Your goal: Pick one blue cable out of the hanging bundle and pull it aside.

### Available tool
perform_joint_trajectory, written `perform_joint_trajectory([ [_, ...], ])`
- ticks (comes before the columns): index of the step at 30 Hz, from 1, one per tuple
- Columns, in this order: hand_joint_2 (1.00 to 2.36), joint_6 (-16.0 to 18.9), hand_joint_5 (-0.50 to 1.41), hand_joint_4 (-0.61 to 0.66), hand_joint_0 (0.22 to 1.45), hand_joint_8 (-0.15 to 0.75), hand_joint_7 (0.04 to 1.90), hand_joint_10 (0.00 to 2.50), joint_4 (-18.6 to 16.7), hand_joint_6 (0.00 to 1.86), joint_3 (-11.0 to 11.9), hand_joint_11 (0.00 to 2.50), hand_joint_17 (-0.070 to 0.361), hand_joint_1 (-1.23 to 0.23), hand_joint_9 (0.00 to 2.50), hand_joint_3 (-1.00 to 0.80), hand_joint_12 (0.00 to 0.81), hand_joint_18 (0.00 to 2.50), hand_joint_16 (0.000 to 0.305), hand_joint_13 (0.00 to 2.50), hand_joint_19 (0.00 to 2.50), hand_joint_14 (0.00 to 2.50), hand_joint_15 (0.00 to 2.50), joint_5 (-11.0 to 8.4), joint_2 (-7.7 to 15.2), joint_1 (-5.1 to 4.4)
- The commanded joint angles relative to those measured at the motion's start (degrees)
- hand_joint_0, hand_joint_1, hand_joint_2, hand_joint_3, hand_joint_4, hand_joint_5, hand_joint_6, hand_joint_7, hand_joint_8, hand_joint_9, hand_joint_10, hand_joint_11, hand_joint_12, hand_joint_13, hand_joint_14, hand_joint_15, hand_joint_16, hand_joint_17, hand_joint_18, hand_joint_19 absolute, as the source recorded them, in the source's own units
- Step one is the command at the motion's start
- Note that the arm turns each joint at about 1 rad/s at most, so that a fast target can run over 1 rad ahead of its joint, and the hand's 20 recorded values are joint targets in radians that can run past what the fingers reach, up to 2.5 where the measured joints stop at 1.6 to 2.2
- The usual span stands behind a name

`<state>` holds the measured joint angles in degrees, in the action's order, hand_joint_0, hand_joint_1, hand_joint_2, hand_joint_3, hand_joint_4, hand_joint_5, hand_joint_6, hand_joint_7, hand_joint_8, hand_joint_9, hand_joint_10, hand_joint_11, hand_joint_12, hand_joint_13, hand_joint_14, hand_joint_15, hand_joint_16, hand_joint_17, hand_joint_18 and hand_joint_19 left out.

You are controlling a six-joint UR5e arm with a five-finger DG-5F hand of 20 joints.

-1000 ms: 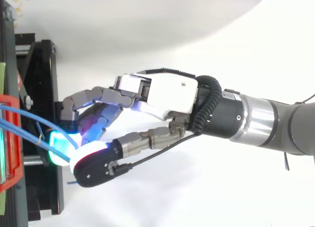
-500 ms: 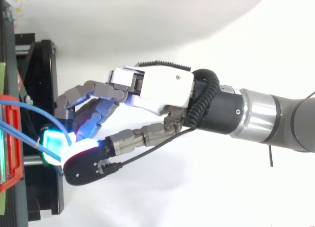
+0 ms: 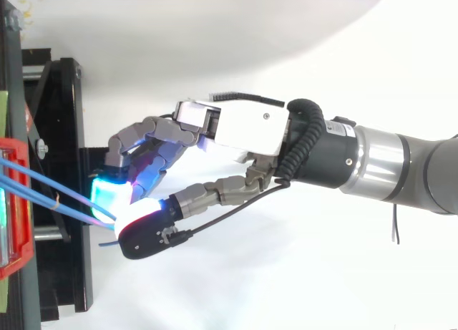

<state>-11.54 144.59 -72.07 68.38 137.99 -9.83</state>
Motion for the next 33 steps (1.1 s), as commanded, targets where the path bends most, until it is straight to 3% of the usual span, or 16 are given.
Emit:
perform_joint_trajectory([
  [1, 1.0, -0.33, -0.11, 0.21, 0.56, 0.383, 0.98, 0.01, -0.19, 0.74, -0.09, 0.39, 0.098, -0.63, 1.05, -0.45, 0.382, 0.58, 0.044, 0.86, 0.47, 0.02, 0.42, 0.0, 0.0, -0.01],
  [4, 1.0, -0.5, -0.11, 0.21, 0.55, 0.383, 1.03, 0.01, -0.63, 0.7, -0.09, 0.38, 0.101, -0.62, 1.05, -0.46, 0.388, 0.58, 0.045, 0.87, 0.48, 0.02, 0.43, 0.0, 0.0, -0.01],
  [6, 1.0, -0.5, -0.08, 0.22, 0.54, 0.381, 1.18, 0.01, -1.15, 0.58, 0.0, 0.39, 0.103, -0.6, 1.05, -0.47, 0.387, 0.58, 0.046, 0.86, 0.48, 0.02, 0.43, 0.0, 0.0, -0.01],
  [10, 1.0, -1.29, -0.07, 0.23, 0.53, 0.383, 1.28, 0.01, -4.49, 0.51, -0.09, 0.37, 0.106, -0.57, 1.04, -0.47, 0.392, 0.59, 0.047, 0.86, 0.49, 0.02, 0.42, 0.17, 0.09, -0.01],
  [17, 1.0, 0.02, -0.09, 0.3, 0.53, 0.384, 1.16, 0.01, -9.59, 0.5, 0.09, 0.36, 0.11, -0.56, 1.03, -0.47, 0.391, 0.59, 0.049, 0.86, 0.5, 0.02, 0.43, 0.09, 1.06, -0.19],
  [20, 1.0, 2.57, -0.1, 0.35, 0.53, 0.38, 1.02, 0.01, -10.82, 0.5, 0.35, 0.29, 0.111, -0.57, 1.02, -0.47, 0.387, 0.59, 0.049, 0.83, 0.49, 0.01, 0.4, 0.09, 0.97, -0.71],
  [23, 1.0, 2.13, -0.11, 0.36, 0.52, 0.369, 0.88, 0.01, -11.09, 0.5, 0.79, 0.17, 0.112, -0.58, 0.95, -0.46, 0.378, 0.56, 0.05, 0.72, 0.45, 0.01, 0.3, 0.09, 1.06, -0.71],
  [28, 1.0, 1.96, -0.13, 0.32, 0.5, 0.347, 0.77, 0.0, -11.52, 0.5, 1.23, 0.05, 0.114, -0.58, 0.83, -0.46, 0.383, 0.42, 0.051, 0.55, 0.38, 0.01, 0.19, 0.26, 2.99, -0.62],
  [33, 1.0, 4.59, -0.14, 0.29, 0.49, 0.327, 0.72, 0.0, -13.9, 0.5, 2.02, 0.0, 0.123, -0.56, 0.73, -0.46, 0.39, 0.19, 0.055, 0.38, 0.28, 0.0, 0.12, 0.26, 5.36, -0.27],
])
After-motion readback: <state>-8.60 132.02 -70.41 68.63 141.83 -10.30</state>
